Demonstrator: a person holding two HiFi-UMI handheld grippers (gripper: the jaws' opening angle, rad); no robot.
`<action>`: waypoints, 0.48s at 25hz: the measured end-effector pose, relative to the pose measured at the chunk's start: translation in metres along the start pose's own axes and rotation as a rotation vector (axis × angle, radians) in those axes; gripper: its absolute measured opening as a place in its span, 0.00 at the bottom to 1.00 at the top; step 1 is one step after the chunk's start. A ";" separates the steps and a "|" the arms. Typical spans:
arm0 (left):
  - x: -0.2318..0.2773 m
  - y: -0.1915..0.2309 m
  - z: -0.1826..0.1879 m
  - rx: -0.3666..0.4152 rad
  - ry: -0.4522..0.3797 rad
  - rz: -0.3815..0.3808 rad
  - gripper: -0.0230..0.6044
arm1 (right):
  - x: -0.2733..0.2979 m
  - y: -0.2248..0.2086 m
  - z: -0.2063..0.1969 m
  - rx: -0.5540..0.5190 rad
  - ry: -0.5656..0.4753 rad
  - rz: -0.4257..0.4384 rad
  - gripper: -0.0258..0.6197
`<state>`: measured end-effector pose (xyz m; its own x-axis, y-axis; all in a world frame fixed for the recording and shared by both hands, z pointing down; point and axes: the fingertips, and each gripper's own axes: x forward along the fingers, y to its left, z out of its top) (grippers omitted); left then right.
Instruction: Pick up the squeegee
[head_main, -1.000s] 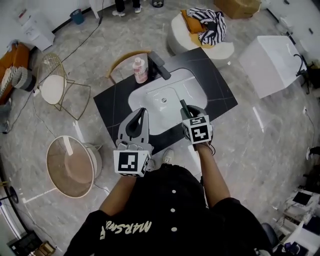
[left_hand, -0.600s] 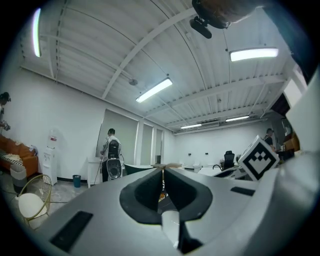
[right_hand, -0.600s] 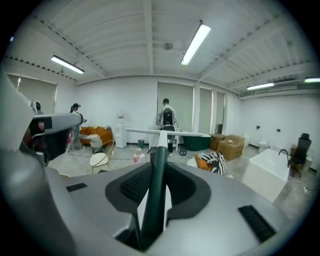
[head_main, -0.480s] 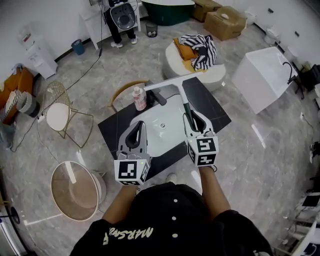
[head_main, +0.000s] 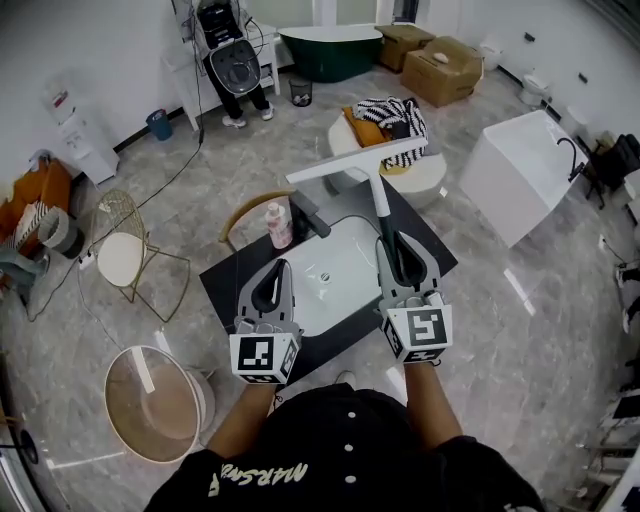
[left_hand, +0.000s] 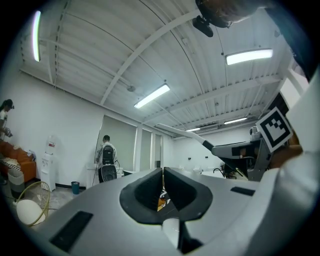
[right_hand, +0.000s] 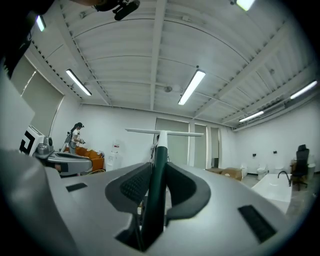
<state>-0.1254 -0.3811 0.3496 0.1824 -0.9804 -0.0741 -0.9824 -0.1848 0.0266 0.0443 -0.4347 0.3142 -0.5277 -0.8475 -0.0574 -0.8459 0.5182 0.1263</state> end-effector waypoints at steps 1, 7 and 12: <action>0.000 0.000 0.002 0.002 -0.003 0.000 0.07 | -0.003 -0.001 0.002 -0.001 -0.009 -0.003 0.18; 0.000 -0.003 0.011 0.015 -0.018 -0.003 0.07 | -0.014 -0.006 0.010 -0.011 -0.046 -0.020 0.18; -0.001 -0.001 0.016 0.025 -0.030 -0.001 0.07 | -0.026 -0.013 0.011 -0.003 -0.070 -0.027 0.18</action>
<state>-0.1253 -0.3789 0.3334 0.1828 -0.9776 -0.1041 -0.9829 -0.1839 0.0012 0.0681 -0.4182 0.3029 -0.5092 -0.8507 -0.1304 -0.8595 0.4951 0.1270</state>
